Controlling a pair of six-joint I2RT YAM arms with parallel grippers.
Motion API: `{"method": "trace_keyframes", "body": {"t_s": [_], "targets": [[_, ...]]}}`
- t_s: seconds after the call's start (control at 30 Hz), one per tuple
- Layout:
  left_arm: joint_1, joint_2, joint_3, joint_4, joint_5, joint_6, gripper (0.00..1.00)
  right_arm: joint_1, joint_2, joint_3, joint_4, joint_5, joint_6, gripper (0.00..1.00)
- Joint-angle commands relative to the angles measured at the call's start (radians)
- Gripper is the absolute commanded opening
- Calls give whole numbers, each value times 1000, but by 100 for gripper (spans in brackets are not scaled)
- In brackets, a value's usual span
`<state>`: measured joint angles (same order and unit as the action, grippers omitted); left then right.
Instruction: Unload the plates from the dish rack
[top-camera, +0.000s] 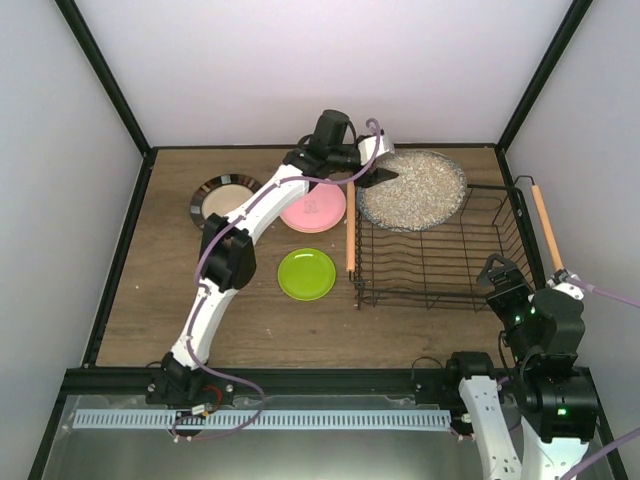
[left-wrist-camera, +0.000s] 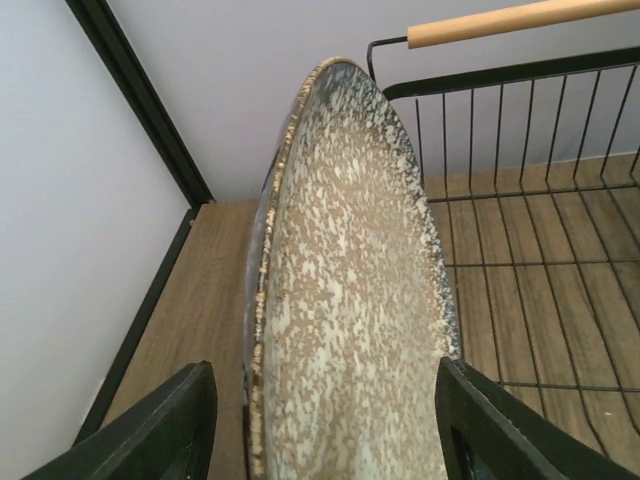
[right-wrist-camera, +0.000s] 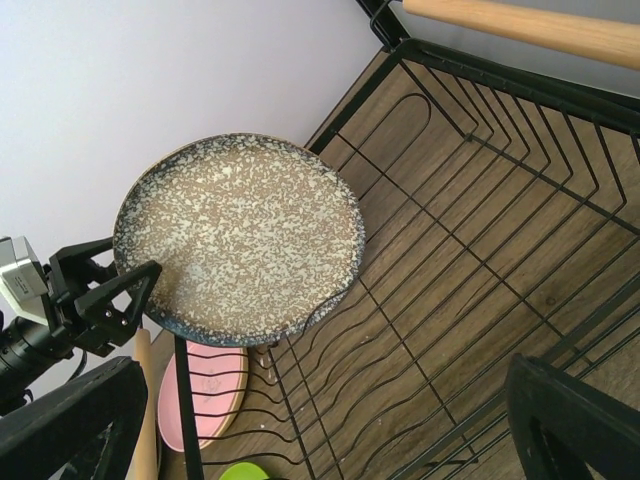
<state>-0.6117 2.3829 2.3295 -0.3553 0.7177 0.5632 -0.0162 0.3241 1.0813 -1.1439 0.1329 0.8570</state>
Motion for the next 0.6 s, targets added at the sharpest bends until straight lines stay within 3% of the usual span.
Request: {"method": "trace_keyframes", "body": {"t_s": [0.0, 0.2, 0.4, 0.57], "targets": [[-9, 18, 39, 61, -12, -12, 53, 10, 12, 26, -21, 20, -19, 100], [-14, 13, 32, 64, -28, -21, 13, 9, 23, 19, -5, 23, -32, 100], [-20, 9, 30, 71, -25, -37, 4, 10, 20, 9, 0, 18, -32, 100], [-23, -19, -25, 144, -15, -105, 4, 10, 12, 5, -6, 17, -31, 100]]}}
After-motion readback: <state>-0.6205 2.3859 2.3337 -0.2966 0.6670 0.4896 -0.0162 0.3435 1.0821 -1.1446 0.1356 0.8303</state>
